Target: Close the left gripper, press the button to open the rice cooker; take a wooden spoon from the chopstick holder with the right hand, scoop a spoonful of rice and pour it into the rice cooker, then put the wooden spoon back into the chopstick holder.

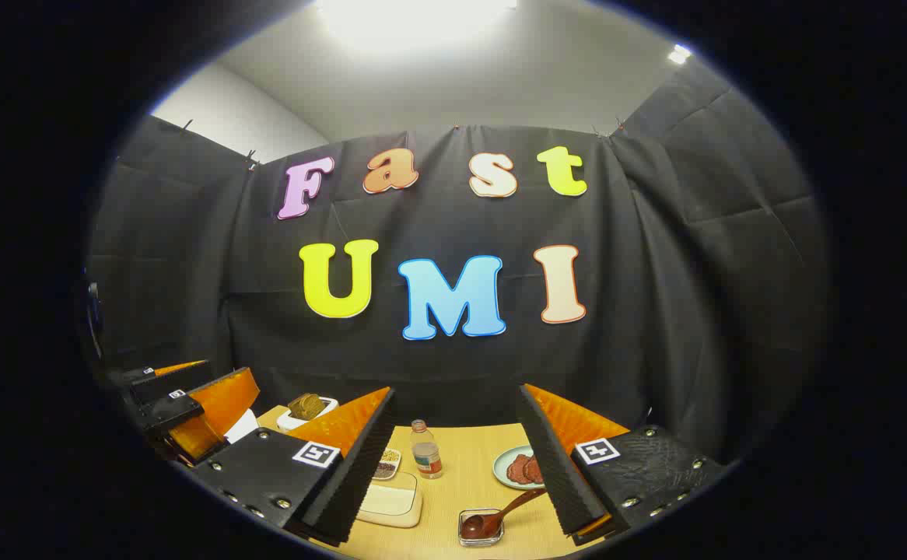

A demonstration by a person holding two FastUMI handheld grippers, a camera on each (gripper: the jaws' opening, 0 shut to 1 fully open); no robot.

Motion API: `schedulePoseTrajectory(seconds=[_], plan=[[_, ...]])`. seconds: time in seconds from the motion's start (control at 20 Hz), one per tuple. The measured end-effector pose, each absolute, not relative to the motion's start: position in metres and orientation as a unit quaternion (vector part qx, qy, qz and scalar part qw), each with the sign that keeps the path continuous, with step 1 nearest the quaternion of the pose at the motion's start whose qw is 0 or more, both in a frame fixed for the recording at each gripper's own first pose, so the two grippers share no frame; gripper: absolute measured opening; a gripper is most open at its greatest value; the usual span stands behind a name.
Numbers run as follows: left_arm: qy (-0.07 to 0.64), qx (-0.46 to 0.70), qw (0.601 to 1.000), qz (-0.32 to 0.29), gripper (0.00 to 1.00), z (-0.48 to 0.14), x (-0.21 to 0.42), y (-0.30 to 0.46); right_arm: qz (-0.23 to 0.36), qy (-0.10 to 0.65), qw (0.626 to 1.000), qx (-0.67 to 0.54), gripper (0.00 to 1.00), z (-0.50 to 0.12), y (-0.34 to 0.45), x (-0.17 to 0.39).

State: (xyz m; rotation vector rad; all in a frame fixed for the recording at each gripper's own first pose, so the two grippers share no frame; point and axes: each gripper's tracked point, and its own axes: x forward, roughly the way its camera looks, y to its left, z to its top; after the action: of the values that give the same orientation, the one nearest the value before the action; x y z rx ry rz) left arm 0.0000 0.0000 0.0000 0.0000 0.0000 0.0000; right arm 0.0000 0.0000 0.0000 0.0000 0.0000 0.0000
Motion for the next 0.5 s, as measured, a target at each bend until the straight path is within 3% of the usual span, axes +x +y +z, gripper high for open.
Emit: schedulePoseTrajectory(seconds=[0.5], plan=[[-0.007, 0.002, 1.000, 0.018, 0.96, 0.015, -0.005, 0.031, -0.012, 0.001, 1.000, -0.005, 0.94, 0.001, 0.002, -0.005]])
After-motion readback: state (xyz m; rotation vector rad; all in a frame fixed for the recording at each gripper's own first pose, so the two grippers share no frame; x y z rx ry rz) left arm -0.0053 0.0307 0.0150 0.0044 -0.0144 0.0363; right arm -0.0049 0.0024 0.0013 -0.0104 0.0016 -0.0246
